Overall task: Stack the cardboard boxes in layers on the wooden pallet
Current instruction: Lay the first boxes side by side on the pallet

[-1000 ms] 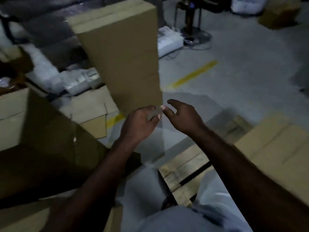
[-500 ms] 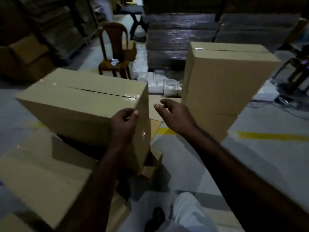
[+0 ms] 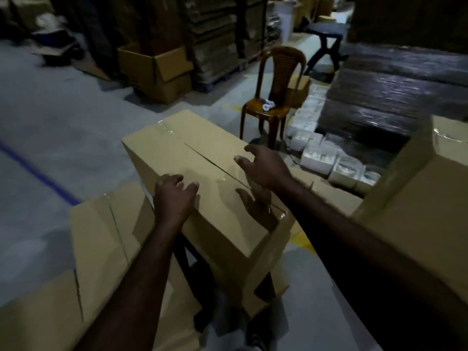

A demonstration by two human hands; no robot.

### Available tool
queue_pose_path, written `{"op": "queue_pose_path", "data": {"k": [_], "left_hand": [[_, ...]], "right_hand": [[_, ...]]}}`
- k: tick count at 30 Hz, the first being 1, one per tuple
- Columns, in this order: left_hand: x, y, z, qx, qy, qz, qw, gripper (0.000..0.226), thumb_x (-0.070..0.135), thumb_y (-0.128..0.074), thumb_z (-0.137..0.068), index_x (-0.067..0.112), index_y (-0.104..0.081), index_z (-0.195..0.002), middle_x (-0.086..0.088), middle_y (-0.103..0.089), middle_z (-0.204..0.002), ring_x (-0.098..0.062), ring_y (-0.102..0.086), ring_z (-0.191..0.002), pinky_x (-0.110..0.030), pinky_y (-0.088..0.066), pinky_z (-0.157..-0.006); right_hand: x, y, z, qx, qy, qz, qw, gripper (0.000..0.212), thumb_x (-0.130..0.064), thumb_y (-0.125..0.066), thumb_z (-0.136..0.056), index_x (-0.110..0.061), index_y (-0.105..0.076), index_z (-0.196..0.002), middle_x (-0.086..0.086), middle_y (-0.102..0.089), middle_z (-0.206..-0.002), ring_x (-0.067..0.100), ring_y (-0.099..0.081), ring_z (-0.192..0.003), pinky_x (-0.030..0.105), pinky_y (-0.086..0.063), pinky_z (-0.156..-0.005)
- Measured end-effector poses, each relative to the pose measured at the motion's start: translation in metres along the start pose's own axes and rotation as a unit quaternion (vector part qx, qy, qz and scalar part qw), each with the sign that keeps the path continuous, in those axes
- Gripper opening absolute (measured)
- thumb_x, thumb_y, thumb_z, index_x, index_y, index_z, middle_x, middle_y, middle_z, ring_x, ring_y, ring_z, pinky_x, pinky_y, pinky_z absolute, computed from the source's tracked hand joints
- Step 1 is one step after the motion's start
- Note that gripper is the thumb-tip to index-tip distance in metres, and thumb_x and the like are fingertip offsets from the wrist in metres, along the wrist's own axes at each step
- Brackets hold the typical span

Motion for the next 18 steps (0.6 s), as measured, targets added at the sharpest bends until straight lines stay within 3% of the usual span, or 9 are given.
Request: {"op": "queue_pose_path", "data": {"k": [3, 5, 9, 14, 18], "left_hand": [[-0.007, -0.009, -0.023, 0.006, 0.023, -0.046, 0.999, 0.067, 0.035, -0.070, -0.089, 0.004, -0.047, -0.144, -0.010, -0.018, -0.163, -0.028, -0.041, -0.139, -0.032, -0.035, -0.112], [-0.014, -0.012, -0.031, -0.003, 0.055, -0.039, 0.998, 0.076, 0.039, -0.068, -0.090, 0.014, -0.035, -0.153, -0.012, -0.009, -0.165, -0.031, -0.034, -0.143, -0.038, -0.035, -0.115], [-0.022, -0.017, -0.039, -0.057, 0.121, 0.032, 0.990, 0.085, 0.050, -0.060, -0.092, 0.037, -0.007, -0.158, -0.008, -0.023, -0.162, -0.030, -0.037, -0.140, -0.038, -0.038, -0.112], [-0.015, -0.014, -0.049, -0.083, 0.101, 0.048, 0.990, 0.093, 0.047, -0.065, -0.091, 0.031, -0.003, -0.159, -0.007, -0.027, -0.161, -0.027, -0.038, -0.140, -0.023, -0.033, -0.096], [0.011, 0.007, -0.066, -0.089, 0.034, 0.019, 0.995, 0.093, 0.047, -0.067, -0.089, 0.022, -0.011, -0.160, -0.008, -0.031, -0.160, -0.026, -0.035, -0.143, -0.028, -0.032, -0.109]], "right_hand": [[0.001, -0.019, -0.051, -0.052, 0.011, 0.051, 0.997, 0.056, -0.052, -0.058, -0.094, -0.014, -0.058, -0.136, 0.012, -0.059, -0.134, 0.029, -0.058, -0.118, 0.042, -0.051, -0.095], [0.000, -0.030, -0.076, -0.092, 0.010, 0.091, 0.992, 0.050, -0.052, -0.058, -0.093, -0.016, -0.057, -0.127, 0.014, -0.056, -0.128, 0.031, -0.056, -0.111, 0.045, -0.051, -0.091], [0.002, -0.048, -0.111, -0.124, -0.016, 0.100, 0.987, 0.051, -0.062, -0.055, -0.089, -0.021, -0.050, -0.120, 0.014, -0.057, -0.119, 0.033, -0.058, -0.104, 0.051, -0.051, -0.091], [-0.013, -0.035, -0.110, -0.120, -0.038, 0.102, 0.987, 0.061, -0.058, -0.065, -0.088, -0.015, -0.054, -0.130, 0.011, -0.063, -0.119, 0.028, -0.062, -0.103, 0.045, -0.055, -0.088], [-0.022, -0.002, -0.098, -0.073, -0.059, 0.117, 0.989, 0.071, -0.068, -0.065, -0.083, -0.019, -0.053, -0.132, 0.012, -0.058, -0.125, 0.028, -0.059, -0.106, 0.044, -0.055, -0.088]]}}
Point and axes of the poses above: each hand's wrist, its own z-axis away from the middle knuckle, its own y-axis out of the back of the hand, x = y × z, the point moved 5 cm from there along -z, towards the middle knuckle
